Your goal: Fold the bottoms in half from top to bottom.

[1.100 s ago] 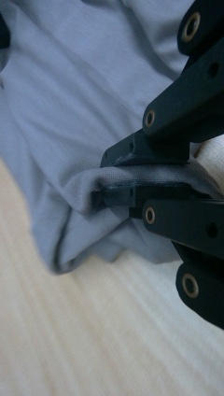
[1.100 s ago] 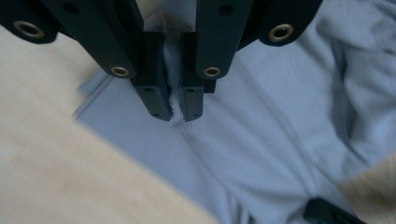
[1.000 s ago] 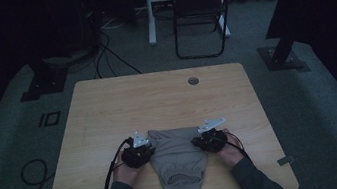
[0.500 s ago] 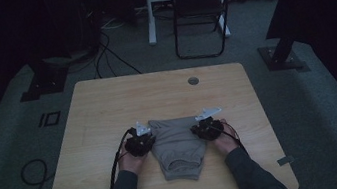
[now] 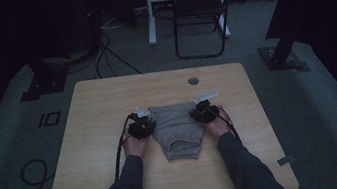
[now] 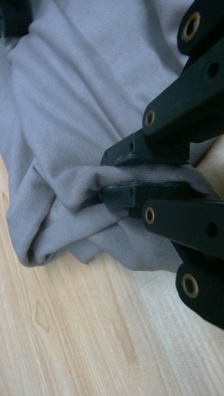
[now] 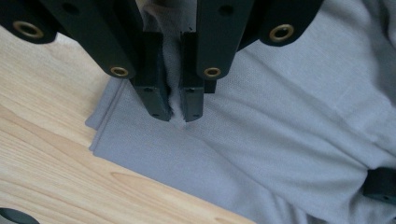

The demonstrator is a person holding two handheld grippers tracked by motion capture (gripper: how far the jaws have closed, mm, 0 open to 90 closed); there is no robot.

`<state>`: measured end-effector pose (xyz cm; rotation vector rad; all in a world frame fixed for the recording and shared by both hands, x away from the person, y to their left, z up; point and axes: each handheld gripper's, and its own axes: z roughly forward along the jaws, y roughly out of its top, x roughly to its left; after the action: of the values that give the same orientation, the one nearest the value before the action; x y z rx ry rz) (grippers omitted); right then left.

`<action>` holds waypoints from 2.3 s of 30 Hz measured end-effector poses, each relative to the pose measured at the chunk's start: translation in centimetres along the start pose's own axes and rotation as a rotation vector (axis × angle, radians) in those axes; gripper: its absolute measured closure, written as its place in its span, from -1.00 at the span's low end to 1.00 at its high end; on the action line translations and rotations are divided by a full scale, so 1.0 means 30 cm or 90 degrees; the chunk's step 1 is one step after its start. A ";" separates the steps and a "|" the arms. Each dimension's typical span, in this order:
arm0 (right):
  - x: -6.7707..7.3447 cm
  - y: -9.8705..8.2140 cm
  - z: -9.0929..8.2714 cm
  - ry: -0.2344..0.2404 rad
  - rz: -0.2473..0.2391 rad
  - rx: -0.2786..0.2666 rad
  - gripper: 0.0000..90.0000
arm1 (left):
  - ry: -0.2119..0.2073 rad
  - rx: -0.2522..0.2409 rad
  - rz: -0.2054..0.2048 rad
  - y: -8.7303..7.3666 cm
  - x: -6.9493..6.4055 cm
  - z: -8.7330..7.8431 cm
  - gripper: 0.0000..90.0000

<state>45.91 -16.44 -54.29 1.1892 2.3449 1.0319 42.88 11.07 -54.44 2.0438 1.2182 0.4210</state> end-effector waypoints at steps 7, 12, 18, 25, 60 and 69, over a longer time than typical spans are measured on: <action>-0.010 0.032 -0.040 0.007 0.011 -0.034 0.87 | 0.001 -0.044 -0.007 0.029 0.010 -0.054 0.84; -0.004 0.074 -0.130 0.020 -0.003 -0.091 0.88 | -0.004 -0.117 -0.001 0.062 0.011 -0.157 0.84; 0.026 0.118 -0.213 0.022 -0.031 -0.139 0.88 | -0.004 -0.155 0.006 0.096 0.014 -0.223 0.84; 0.046 0.100 -0.277 0.030 -0.052 -0.166 0.88 | -0.029 -0.186 0.017 0.084 -0.009 -0.282 0.84; 0.138 -0.186 -0.470 0.151 -0.062 -0.180 0.37 | -0.111 -0.191 0.084 -0.137 -0.128 -0.422 0.32; 0.190 -0.224 -0.346 0.122 -0.075 -0.044 0.26 | -0.157 -0.039 0.142 -0.162 -0.221 -0.266 0.33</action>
<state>32.85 -19.32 -51.74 0.9526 2.4664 1.2228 31.76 10.10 -51.86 2.1149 0.8246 0.2942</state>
